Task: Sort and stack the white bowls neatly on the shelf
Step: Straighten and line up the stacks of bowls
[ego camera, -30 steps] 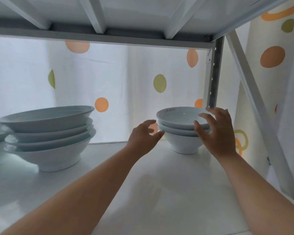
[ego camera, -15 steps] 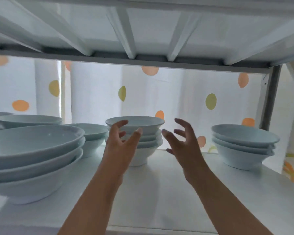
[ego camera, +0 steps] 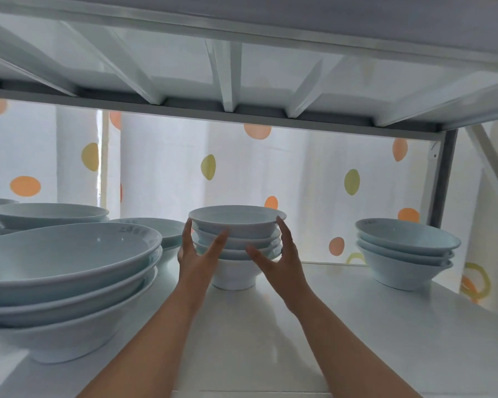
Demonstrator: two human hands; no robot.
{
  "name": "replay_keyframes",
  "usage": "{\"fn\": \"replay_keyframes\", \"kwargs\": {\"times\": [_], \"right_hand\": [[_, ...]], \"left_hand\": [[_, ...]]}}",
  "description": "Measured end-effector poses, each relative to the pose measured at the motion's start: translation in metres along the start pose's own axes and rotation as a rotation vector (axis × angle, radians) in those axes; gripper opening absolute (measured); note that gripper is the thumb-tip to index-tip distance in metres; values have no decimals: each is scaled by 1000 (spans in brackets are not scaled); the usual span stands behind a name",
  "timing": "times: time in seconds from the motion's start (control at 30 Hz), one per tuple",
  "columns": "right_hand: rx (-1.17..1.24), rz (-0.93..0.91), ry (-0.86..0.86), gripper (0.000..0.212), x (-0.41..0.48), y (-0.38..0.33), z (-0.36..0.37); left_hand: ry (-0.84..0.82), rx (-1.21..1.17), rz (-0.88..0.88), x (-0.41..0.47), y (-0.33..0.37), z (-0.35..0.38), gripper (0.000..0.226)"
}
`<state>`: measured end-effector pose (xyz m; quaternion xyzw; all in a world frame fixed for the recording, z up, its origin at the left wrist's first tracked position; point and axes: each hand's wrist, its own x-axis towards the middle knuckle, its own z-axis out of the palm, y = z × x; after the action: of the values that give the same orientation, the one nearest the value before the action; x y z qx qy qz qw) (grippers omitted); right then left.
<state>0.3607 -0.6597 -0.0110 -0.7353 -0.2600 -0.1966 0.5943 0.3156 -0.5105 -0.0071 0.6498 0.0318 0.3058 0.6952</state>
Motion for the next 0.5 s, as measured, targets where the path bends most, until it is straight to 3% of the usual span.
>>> {"fn": "replay_keyframes", "kwargs": {"times": [0.1,0.27,0.4,0.5], "right_hand": [[-41,-60,47,89,-5,8,5],[-53,-65,-3,95,-7,23,6],[-21,-51,-31,90,-8,33,7],[-11,-51,-28,84,-7,35,5]], "left_hand": [[-45,-33,1,7,-13,-4,90],[-85,-139,46,13,-25,-11,63],[-113,-130,64,15,-32,-11,81],[-120,-139,80,16,-34,-11,80]]}}
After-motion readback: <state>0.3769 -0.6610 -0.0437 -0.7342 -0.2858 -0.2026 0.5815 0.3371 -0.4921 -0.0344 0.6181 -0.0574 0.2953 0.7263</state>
